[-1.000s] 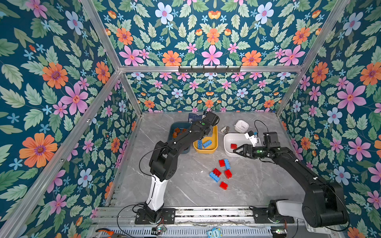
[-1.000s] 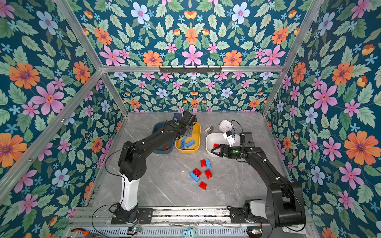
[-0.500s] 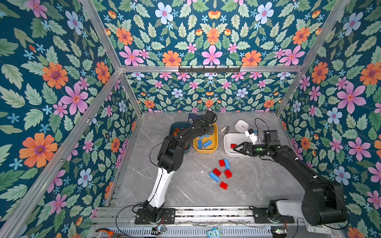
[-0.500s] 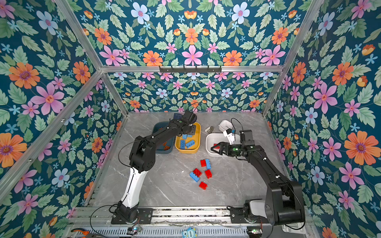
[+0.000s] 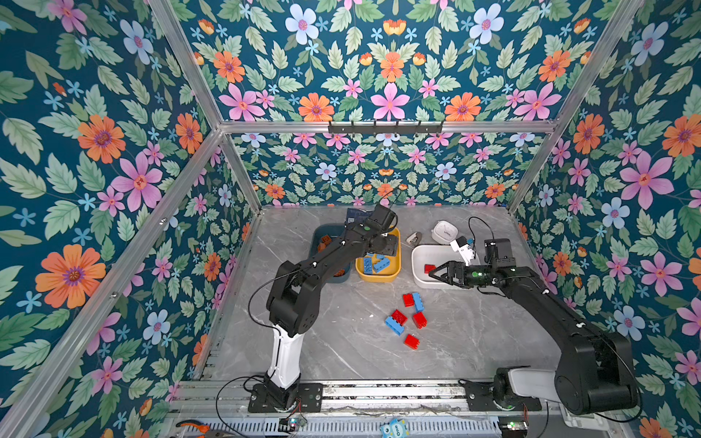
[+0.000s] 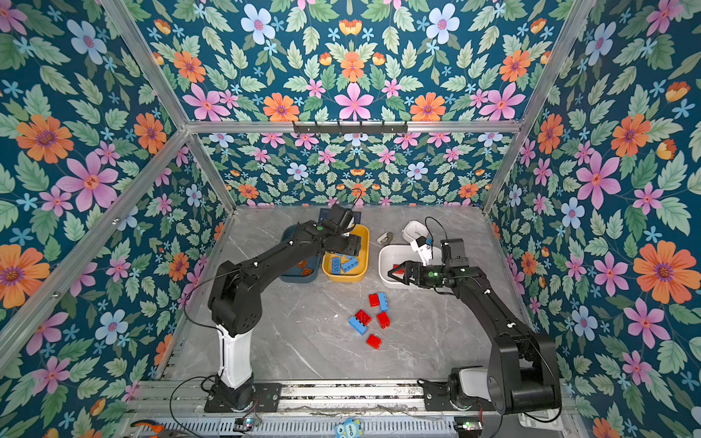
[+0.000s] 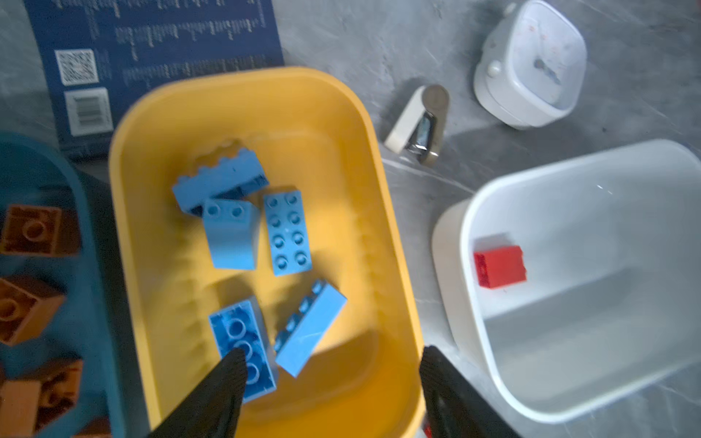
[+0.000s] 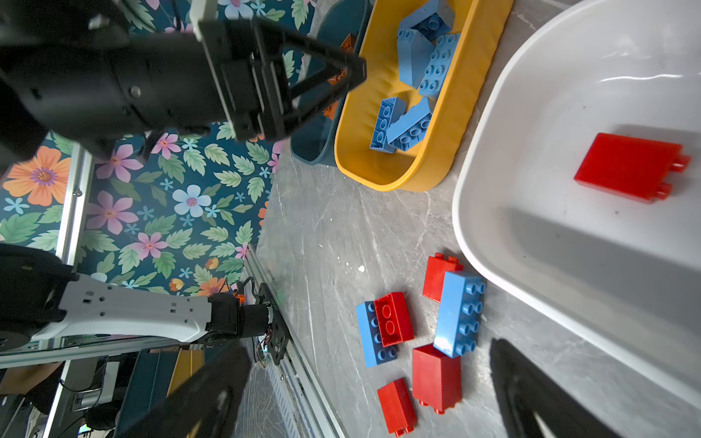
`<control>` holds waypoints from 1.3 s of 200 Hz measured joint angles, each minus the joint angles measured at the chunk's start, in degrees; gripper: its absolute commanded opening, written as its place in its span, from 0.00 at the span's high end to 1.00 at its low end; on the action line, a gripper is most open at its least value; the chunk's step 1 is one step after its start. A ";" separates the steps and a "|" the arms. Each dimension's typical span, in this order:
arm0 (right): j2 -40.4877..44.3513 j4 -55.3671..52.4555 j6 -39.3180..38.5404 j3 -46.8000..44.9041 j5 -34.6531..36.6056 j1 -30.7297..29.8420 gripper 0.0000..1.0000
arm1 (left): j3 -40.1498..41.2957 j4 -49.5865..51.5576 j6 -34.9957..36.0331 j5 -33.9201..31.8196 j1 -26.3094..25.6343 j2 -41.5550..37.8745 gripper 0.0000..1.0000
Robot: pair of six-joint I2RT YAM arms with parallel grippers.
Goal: Sort the legos into containers by color
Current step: Place the lego in the container, then pick up the lego from the middle-left of the table.
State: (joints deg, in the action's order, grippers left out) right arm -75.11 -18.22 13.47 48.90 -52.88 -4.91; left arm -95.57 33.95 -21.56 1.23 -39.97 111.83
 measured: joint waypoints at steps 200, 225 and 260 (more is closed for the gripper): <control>0.28 -3.39 -1.86 -0.24 0.59 0.00 0.01 | 33.44 -3.06 -48.06 -8.76 -26.21 -15.72 0.37; 0.39 -3.45 -1.92 -0.57 0.55 0.00 0.01 | 33.51 -3.58 -50.25 -8.87 -26.40 -14.51 0.39; 0.76 -3.87 -2.10 -0.66 0.55 0.00 0.01 | 33.31 -4.70 -50.42 -8.87 -26.40 -12.35 0.40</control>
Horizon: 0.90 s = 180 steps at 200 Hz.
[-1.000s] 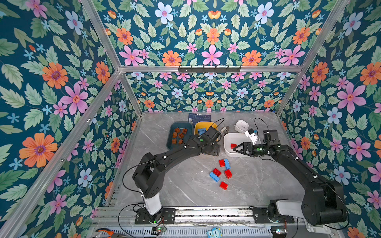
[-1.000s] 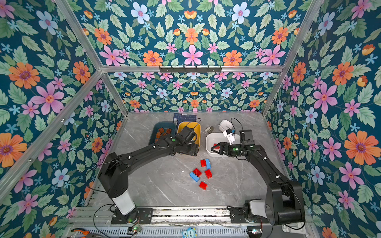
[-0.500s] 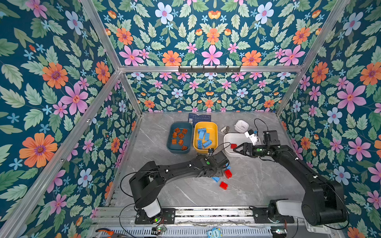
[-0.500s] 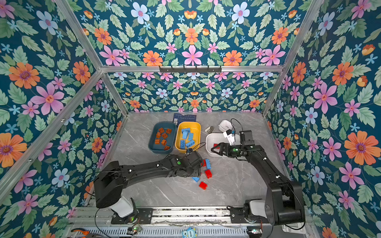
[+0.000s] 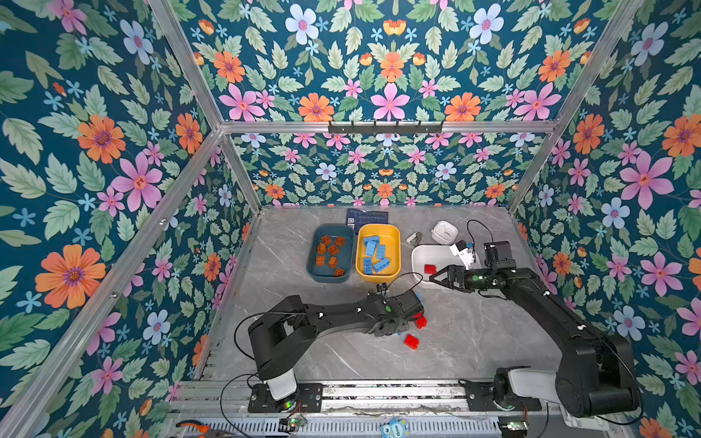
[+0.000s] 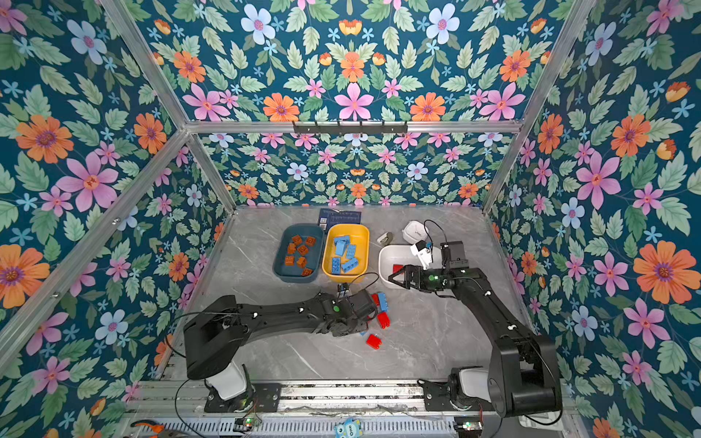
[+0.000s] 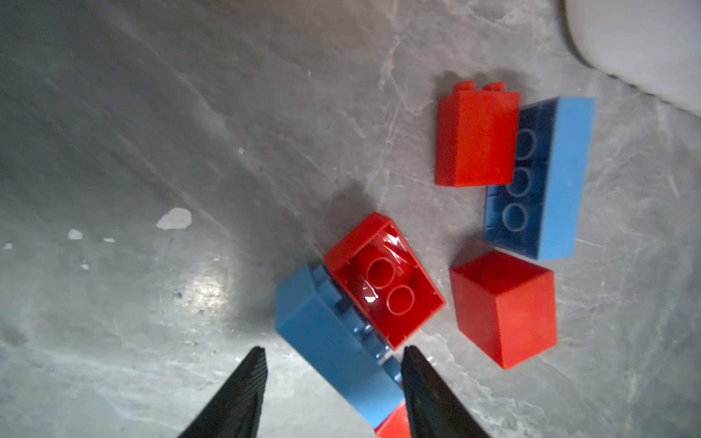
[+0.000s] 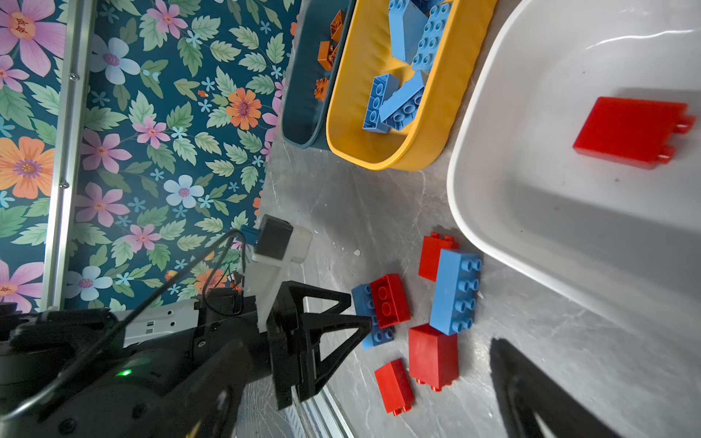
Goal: Sort the legos into containers by color
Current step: Pick up the lego from the middle-left of the table.
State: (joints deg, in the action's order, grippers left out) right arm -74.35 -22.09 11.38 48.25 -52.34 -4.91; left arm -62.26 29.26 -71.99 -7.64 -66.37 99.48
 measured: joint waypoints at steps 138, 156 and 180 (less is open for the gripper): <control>0.04 -0.46 -0.02 -0.35 -0.17 0.00 0.01 | 2.56 4.00 4.79 -1.27 0.02 -2.03 0.57; 0.04 -0.42 -0.02 -0.50 -0.17 0.00 0.01 | 2.93 4.66 5.38 -1.27 0.02 -1.84 0.58; 0.04 -0.35 -0.02 -0.68 -0.17 0.00 0.01 | 2.64 4.83 6.40 -1.27 0.02 -1.05 0.59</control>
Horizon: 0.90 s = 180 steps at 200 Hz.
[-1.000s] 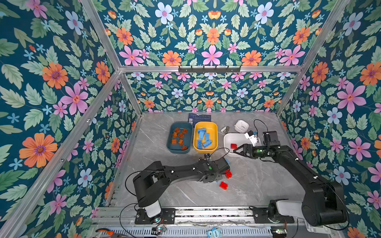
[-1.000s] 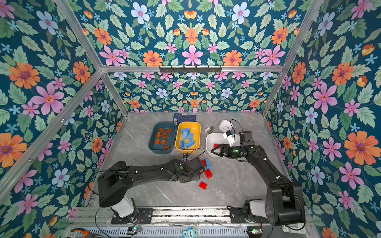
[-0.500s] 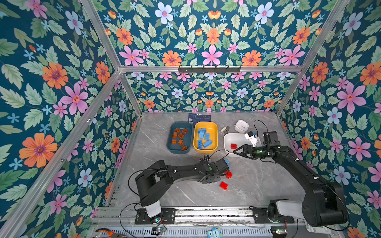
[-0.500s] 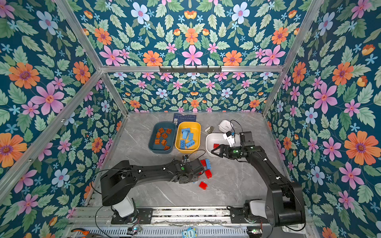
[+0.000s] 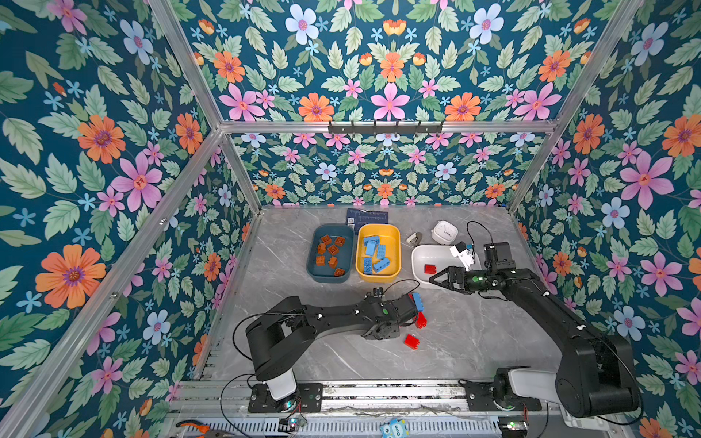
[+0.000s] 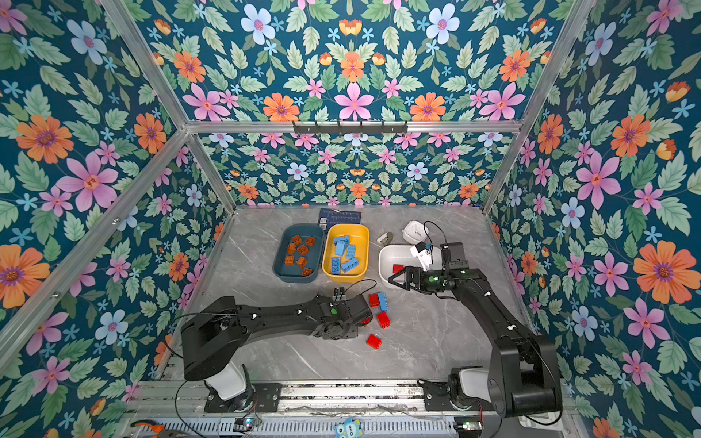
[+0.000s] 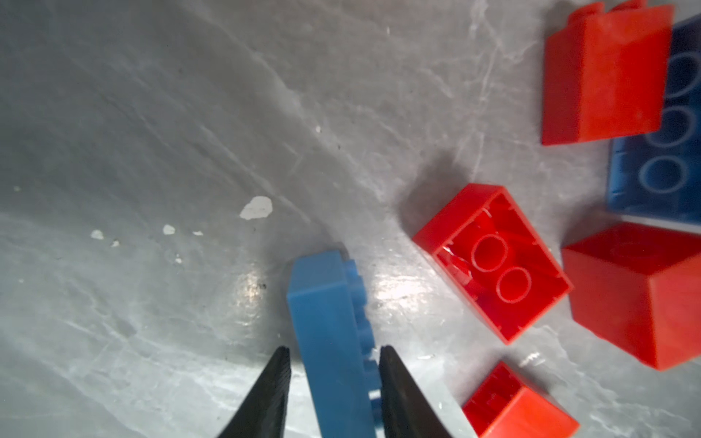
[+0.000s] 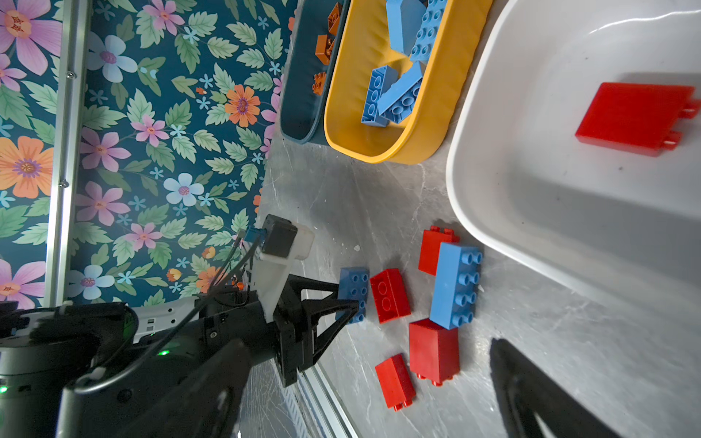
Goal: Sort the legos into containers by color
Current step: Pick up the lego from the middle-left of the table.
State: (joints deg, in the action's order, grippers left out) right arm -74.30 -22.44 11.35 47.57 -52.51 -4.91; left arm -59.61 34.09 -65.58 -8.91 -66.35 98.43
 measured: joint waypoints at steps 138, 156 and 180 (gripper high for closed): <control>-0.20 0.57 0.11 -0.07 -0.33 0.02 0.01 | -3.78 1.99 4.70 -1.70 2.38 -2.14 0.84; -0.24 1.51 0.59 0.20 -0.98 0.04 0.01 | -6.73 3.58 7.98 -2.69 4.57 -3.13 0.84; -0.26 2.49 1.97 0.72 -1.60 0.02 0.01 | -12.17 4.94 14.51 -3.43 9.31 -3.23 0.83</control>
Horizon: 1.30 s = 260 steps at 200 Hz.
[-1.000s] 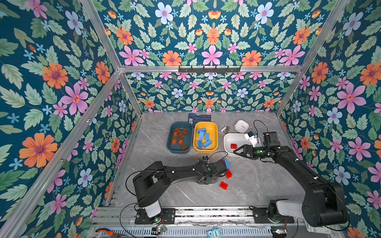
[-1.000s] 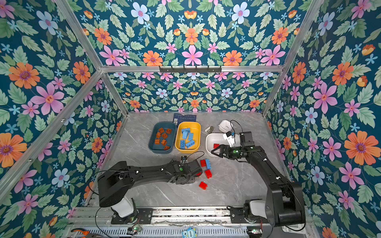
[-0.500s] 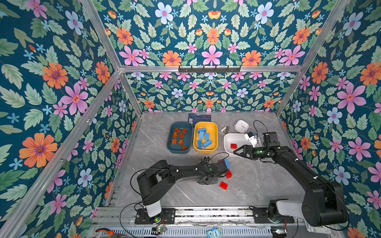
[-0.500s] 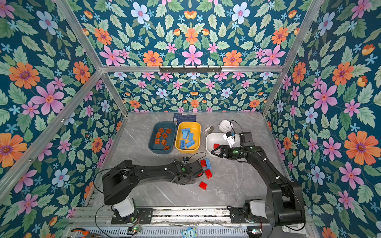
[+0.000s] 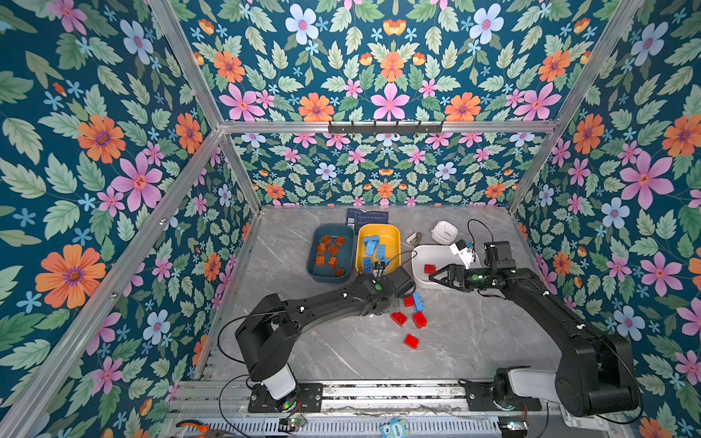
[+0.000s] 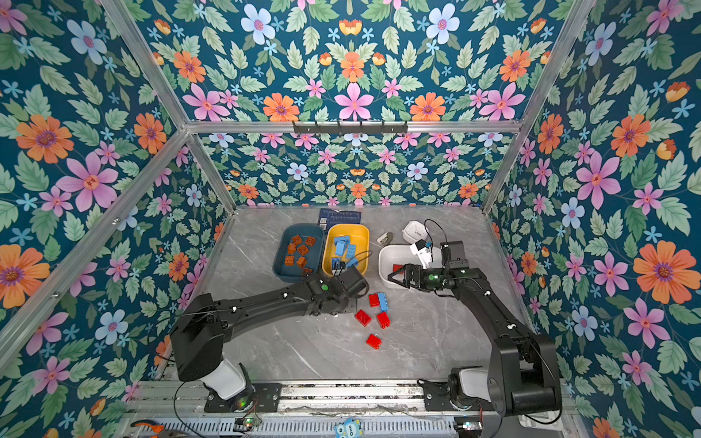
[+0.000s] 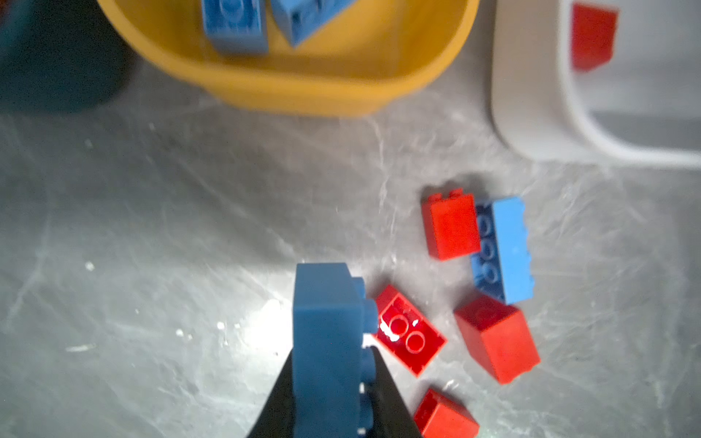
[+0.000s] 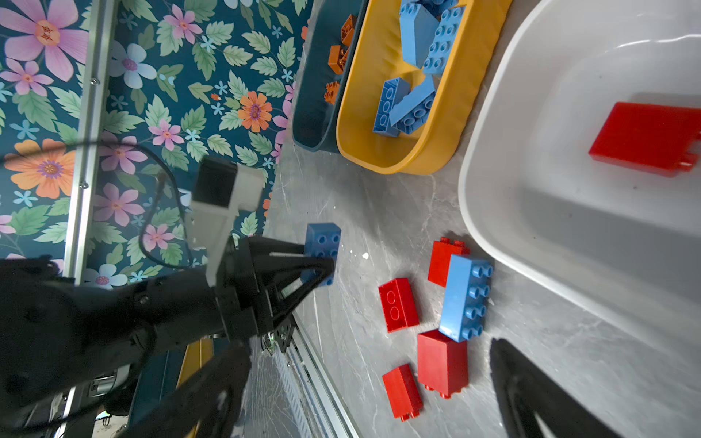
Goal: Sort the legos into containers by color
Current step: Place the lego in the container.
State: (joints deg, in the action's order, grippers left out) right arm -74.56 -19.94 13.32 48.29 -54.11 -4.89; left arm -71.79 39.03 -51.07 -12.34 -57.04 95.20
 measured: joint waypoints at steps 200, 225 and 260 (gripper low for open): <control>0.11 1.77 1.51 2.01 0.37 0.00 0.01 | -35.74 -13.81 29.99 11.21 19.96 33.31 0.44; 0.04 1.70 1.51 2.12 0.37 0.00 0.01 | -36.15 -13.88 29.99 12.79 20.37 32.35 0.30; -0.04 1.66 1.49 2.34 0.37 -0.02 0.01 | -31.93 -13.09 29.97 14.51 18.84 26.03 0.24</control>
State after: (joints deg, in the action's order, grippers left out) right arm -74.61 -18.28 14.81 50.63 -53.74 -4.91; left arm -103.72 25.93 -21.10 2.17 -38.20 121.23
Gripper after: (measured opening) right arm 0.990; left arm 0.757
